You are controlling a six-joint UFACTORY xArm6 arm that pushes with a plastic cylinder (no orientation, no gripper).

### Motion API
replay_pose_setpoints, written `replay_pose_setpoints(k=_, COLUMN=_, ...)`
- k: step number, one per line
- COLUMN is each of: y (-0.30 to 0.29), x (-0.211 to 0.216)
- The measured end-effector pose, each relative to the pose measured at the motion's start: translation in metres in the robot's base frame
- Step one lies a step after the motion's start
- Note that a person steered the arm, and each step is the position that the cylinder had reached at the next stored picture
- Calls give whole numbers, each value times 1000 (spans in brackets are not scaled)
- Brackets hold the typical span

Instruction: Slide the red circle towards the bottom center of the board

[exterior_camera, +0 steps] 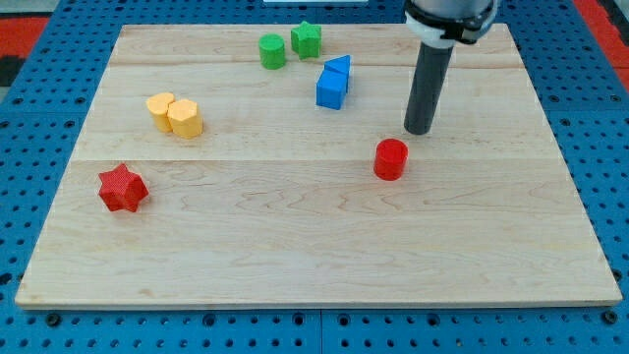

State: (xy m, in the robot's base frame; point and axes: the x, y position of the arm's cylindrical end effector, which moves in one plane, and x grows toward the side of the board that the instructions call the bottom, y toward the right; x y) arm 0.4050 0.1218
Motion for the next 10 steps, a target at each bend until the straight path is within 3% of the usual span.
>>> replay_pose_setpoints(k=3, y=-1, x=-3)
replay_pose_setpoints(k=5, y=-68, x=-3)
replay_pose_setpoints(k=6, y=-70, x=-3)
replay_pose_setpoints(k=10, y=-16, x=1)
